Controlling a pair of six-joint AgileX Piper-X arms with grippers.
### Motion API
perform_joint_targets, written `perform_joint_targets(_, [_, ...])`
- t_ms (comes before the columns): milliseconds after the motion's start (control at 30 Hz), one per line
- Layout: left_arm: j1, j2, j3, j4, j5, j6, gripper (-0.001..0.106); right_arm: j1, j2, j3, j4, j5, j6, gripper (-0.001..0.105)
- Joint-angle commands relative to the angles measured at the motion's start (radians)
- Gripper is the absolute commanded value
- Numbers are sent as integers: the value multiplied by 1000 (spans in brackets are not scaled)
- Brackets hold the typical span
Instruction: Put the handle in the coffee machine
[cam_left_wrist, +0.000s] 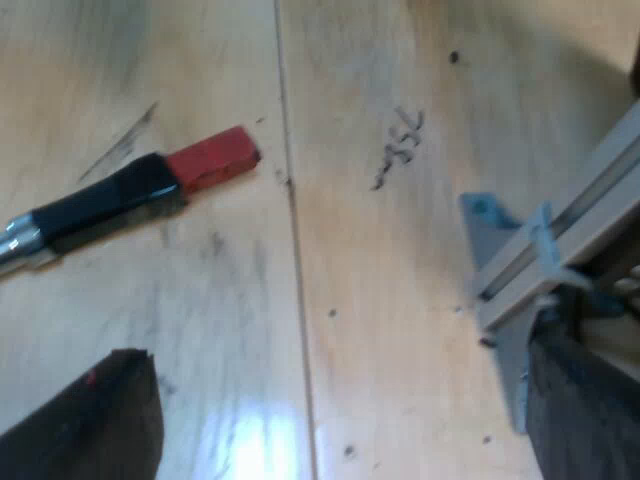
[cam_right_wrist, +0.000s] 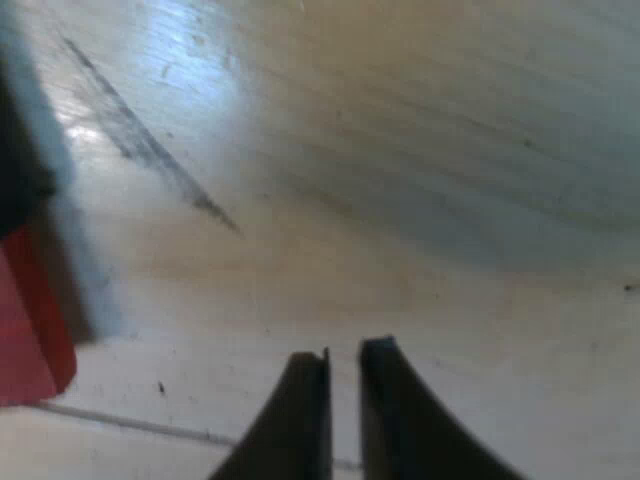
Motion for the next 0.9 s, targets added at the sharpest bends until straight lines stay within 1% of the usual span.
perform_joint_targets(33, [0,-2,1,-10,-66,-2,77,0,3,71,-89,-8,41,0])
perform_joint_targets(233, [42,-2,1,-10,-74,-2,77,0,17,93,-130,-8,56,0])
perform_joint_targets(433, [113,-2,1,-10,-74,-2,77,0,100,97,-257,-8,63,0])
perform_joint_targets(467, [129,-2,1,-10,-74,-2,77,0,144,97,-301,-8,63,0])
perform_joint_targets(633, [129,-2,1,-10,-74,-2,77,9,207,97,-346,-75,63,0])
perform_joint_targets(867, [129,-2,1,-10,-74,-2,77,60,245,97,-375,-103,73,0])
perform_joint_targets(900, [129,-2,1,-10,-74,-2,77,88,251,97,-395,-122,83,0])
